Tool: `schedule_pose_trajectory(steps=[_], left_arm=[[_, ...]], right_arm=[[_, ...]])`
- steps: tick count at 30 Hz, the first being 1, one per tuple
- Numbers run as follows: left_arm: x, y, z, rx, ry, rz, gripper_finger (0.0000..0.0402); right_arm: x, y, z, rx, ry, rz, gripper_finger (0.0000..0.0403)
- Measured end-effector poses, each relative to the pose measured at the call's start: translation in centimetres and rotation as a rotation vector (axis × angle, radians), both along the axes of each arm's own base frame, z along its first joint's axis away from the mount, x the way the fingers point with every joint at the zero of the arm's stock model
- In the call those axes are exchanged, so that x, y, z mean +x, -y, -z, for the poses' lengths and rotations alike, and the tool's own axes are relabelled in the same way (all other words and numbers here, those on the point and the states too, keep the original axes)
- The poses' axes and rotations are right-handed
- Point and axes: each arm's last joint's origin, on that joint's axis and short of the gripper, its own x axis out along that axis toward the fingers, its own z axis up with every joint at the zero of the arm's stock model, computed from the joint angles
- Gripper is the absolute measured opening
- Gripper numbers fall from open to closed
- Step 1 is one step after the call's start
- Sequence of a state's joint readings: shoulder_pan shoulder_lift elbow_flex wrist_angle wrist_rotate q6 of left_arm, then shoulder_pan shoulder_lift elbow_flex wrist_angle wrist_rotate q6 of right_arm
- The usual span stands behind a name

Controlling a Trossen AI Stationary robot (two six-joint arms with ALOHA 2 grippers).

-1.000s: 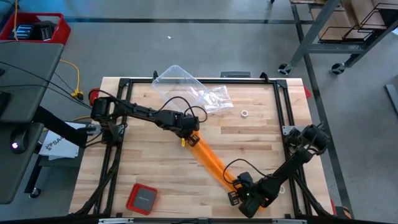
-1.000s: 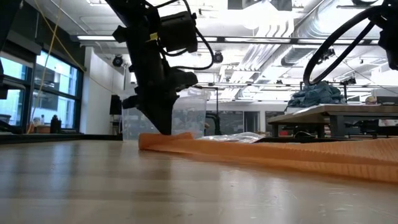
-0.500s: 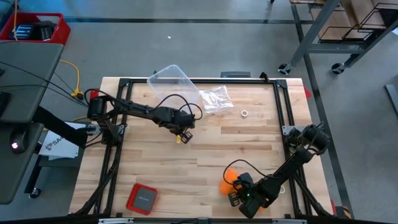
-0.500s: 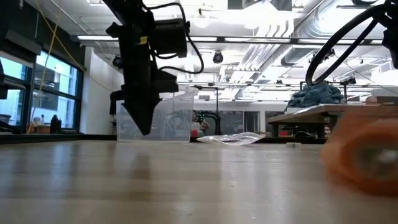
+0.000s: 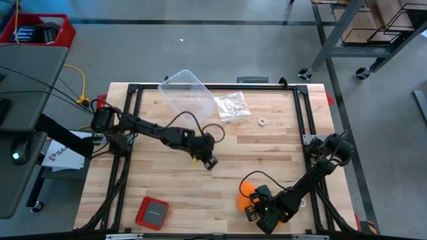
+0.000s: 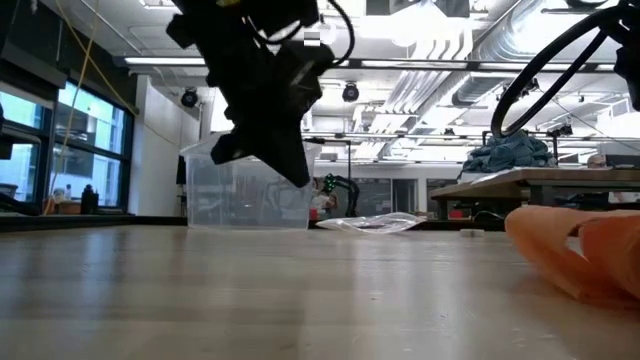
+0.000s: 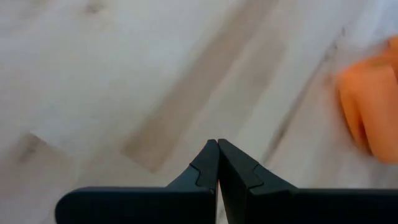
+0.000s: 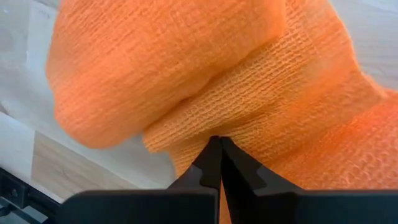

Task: Roll bandage
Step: Roll the orange bandage

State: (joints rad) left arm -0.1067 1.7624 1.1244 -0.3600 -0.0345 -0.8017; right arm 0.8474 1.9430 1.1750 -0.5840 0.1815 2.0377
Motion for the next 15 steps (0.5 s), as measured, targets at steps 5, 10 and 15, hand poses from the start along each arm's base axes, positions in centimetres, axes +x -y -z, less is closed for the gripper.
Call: schedule_pose_trajectory(steps=[5,10,15], left_arm=[[-0.3,1.5,0.1,0.013,-0.012,0.063,0.0],[-0.5,2.1,-0.5,0.011,0.006,0.086,0.0],[-0.7,2.2,-1.0,0.026,0.018,0.115,0.0]], right_arm=[[0.0,0.0,-0.5,0.013,0.004,-0.005,0.0],[0.0,0.9,-1.7,0.016,-0.029,-0.041,0.0],[0.0,2.1,-3.2,-0.001,-0.045,-0.031,0.0]])
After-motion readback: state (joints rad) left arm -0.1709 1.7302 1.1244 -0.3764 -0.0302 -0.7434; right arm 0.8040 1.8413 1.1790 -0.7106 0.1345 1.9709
